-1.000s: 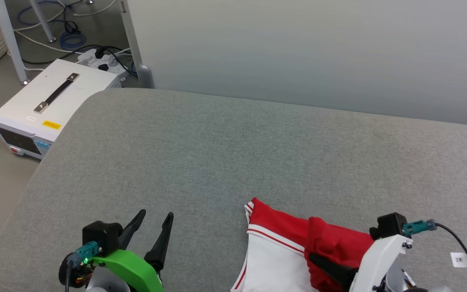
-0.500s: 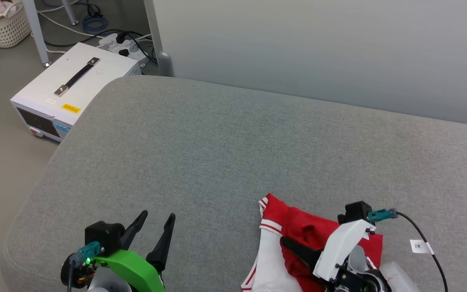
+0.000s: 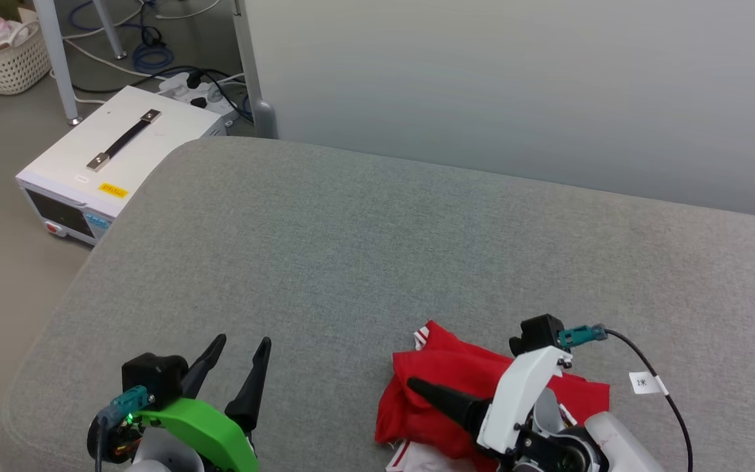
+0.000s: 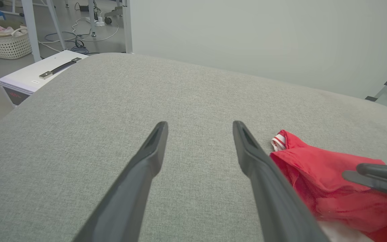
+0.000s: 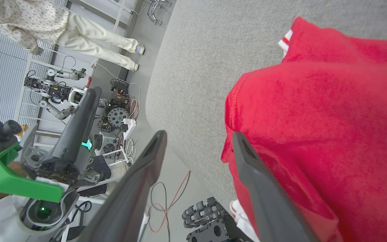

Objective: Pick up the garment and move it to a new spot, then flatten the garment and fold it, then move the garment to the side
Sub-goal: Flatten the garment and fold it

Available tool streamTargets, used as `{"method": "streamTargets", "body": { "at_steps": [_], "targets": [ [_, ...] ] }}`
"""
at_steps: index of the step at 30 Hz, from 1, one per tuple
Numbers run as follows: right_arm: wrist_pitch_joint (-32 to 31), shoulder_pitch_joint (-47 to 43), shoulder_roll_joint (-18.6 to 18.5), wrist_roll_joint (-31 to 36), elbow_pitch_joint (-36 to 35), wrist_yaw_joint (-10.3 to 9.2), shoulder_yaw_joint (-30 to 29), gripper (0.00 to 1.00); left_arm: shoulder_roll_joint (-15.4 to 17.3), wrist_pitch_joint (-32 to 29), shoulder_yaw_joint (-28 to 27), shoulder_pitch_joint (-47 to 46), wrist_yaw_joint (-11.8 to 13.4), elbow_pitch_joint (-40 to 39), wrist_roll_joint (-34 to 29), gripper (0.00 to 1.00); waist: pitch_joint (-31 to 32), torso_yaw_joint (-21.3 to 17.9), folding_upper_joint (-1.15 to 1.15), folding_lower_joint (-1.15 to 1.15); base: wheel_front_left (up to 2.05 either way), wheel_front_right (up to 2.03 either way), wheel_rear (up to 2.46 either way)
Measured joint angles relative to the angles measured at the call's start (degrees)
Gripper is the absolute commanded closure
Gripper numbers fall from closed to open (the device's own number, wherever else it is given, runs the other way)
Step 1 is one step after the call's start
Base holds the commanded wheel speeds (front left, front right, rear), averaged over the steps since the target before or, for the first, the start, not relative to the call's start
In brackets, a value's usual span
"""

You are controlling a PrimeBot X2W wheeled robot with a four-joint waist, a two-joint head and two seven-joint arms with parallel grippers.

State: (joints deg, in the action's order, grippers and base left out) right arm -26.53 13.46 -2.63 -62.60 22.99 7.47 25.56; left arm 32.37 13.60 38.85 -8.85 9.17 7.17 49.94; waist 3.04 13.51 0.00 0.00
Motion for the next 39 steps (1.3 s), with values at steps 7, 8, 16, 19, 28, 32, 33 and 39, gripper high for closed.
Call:
{"method": "streamTargets", "body": {
  "at_steps": [7,8,16,19,28,32,33,39],
  "targets": [
    [-0.96,0.64,-0.54,13.45,-6.50,0.00,-5.68,0.00,-0.25,0.51,-0.55,0.86,0.14,-1.31,-0.01,0.00,0.97,-2.37,0.00,0.00,0.00,0.00,0.00],
    [-0.93,0.90,-1.13,16.48,-8.38,0.01,-6.31,0.00,-0.32,0.55,-0.74,0.94,0.14,-1.51,-0.03,0.00,1.05,-2.80,0.00,0.00,0.00,0.00,0.00],
    [6.87,1.24,-11.34,33.25,-20.13,0.01,-10.48,0.00,-2.14,1.05,-3.94,1.00,-0.25,-3.68,-2.14,0.00,0.82,-6.02,0.00,0.00,0.00,0.00,0.00],
    [10.80,0.93,-14.52,36.01,-22.12,0.01,-12.03,0.00,-3.22,1.07,-5.83,1.05,-0.65,-4.47,-3.83,0.00,0.46,-7.12,0.00,0.00,0.00,0.00,0.00],
    [23.42,-6.77,-17.11,42.97,-25.99,0.01,-21.26,0.00,-7.44,1.07,-11.13,3.28,-3.39,-5.52,-9.56,0.00,-1.12,-9.67,0.00,0.00,0.00,0.00,0.00],
    [27.13,-12.09,-14.07,44.21,-29.14,0.01,-25.48,0.00,-9.81,1.07,-14.62,4.64,-4.77,-6.35,-12.82,0.00,-1.89,-10.20,0.00,0.00,0.00,0.00,0.00],
    [28.06,-13.33,-13.46,44.64,-29.99,0.01,-25.82,0.00,-10.59,1.07,-15.63,4.95,-5.31,-6.64,-13.40,0.00,-2.12,-10.31,0.01,0.00,0.00,0.00,0.00],
    [32.42,-18.01,-9.72,46.79,-31.76,0.01,-27.48,0.00,-14.17,1.07,-21.01,6.67,-8.38,-7.54,-19.83,0.00,-3.05,-10.55,0.00,0.00,0.00,0.00,0.00]
  ]
}}
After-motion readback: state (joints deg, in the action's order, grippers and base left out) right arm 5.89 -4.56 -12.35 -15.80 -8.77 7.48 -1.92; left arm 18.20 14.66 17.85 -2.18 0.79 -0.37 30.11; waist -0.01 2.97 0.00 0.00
